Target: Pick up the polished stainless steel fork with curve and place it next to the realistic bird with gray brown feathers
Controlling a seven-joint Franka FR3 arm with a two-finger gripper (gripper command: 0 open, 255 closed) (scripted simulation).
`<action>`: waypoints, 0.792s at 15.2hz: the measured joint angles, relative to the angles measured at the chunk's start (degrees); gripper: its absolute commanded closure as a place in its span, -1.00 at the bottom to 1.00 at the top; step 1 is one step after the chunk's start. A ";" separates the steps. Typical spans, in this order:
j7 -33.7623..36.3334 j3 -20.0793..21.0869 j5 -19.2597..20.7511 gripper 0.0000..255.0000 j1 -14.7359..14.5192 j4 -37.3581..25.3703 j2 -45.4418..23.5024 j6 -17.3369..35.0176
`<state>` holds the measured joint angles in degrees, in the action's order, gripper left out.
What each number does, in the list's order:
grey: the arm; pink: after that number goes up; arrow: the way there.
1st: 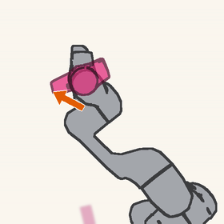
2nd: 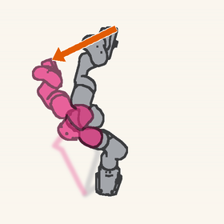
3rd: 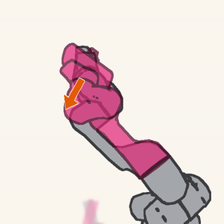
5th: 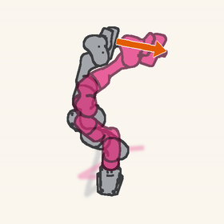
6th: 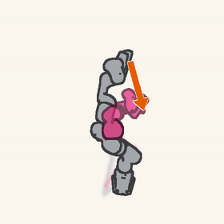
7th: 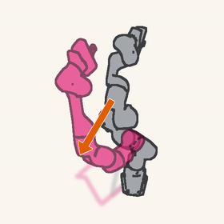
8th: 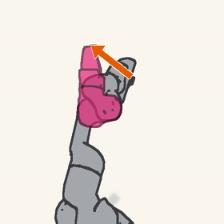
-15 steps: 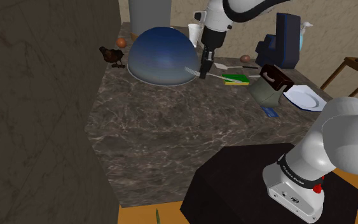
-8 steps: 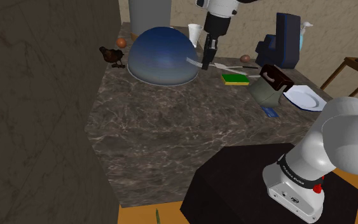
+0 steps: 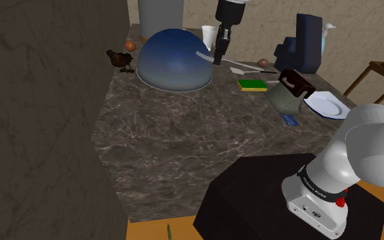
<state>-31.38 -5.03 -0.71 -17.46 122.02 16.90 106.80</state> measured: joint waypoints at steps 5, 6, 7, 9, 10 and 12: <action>2.39 1.48 -0.99 1.00 -1.35 -10.89 -9.85 -1.05; 2.65 1.64 -1.13 1.00 -1.51 -12.89 -12.05 -0.83; 3.02 1.83 -1.22 1.00 -1.69 -14.70 -13.63 -1.07; 3.83 2.27 -1.45 1.00 -2.11 -20.45 -18.42 -2.00; 4.22 2.45 -1.52 1.00 -2.29 -23.42 -20.64 -2.75; 5.14 2.87 -1.66 1.00 -2.76 -29.80 -25.64 -4.11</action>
<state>-26.24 -2.16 -2.37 -20.21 92.22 -8.74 102.69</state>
